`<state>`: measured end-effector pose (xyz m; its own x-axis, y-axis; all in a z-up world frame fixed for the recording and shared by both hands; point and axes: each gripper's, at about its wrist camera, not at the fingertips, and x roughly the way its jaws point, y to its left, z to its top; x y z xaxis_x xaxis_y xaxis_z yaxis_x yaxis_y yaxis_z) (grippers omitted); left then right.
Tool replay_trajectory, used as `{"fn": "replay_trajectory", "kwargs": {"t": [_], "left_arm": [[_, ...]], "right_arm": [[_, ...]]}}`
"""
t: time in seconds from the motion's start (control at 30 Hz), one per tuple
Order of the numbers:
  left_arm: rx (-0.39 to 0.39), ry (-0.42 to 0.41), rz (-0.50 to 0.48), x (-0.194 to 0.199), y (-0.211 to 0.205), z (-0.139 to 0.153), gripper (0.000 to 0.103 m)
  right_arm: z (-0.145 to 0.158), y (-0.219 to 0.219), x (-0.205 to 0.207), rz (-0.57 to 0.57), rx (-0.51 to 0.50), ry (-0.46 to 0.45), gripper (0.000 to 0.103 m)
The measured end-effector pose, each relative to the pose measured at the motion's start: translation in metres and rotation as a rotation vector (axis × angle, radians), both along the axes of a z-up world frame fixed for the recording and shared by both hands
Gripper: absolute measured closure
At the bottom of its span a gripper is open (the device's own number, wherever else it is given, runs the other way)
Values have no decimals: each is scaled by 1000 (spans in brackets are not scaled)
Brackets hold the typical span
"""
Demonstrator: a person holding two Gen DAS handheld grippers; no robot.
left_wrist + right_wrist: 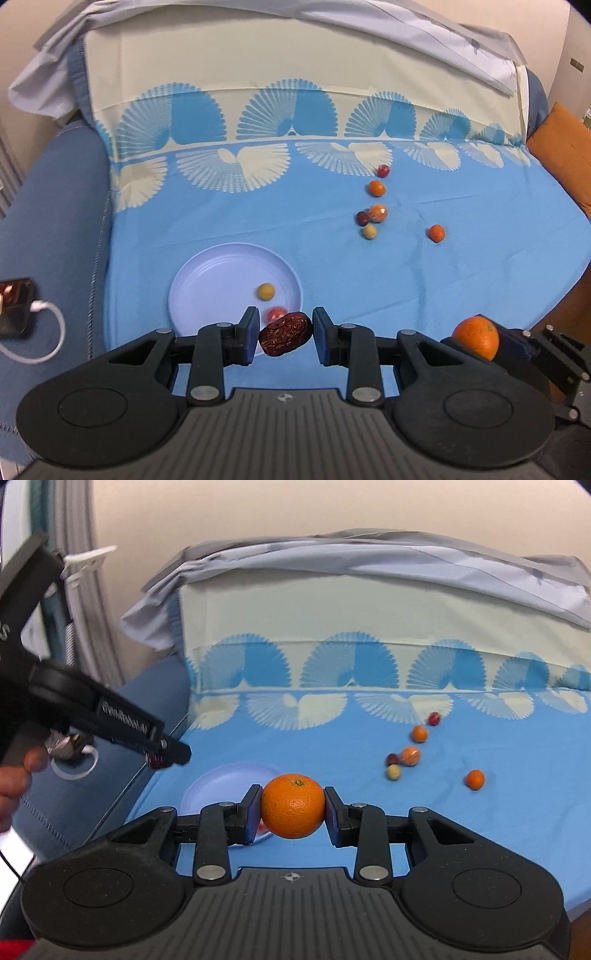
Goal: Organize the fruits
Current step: 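Carry the red date and mandarin over the plate and release both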
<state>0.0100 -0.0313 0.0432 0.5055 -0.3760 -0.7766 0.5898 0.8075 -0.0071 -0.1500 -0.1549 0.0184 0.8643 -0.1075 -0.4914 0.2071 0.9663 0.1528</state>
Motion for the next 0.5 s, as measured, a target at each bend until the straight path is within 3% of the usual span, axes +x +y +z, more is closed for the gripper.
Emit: {"fn": "replay_trajectory", "kwargs": {"t": [0.2, 0.5], "left_arm": [[-3, -31, 41, -14, 26, 5, 69], [-4, -35, 53, -14, 32, 5, 69]], "right_arm": [[2, 14, 0, 35, -20, -8, 66], [1, 19, 0, 44, -25, -7, 66]]}}
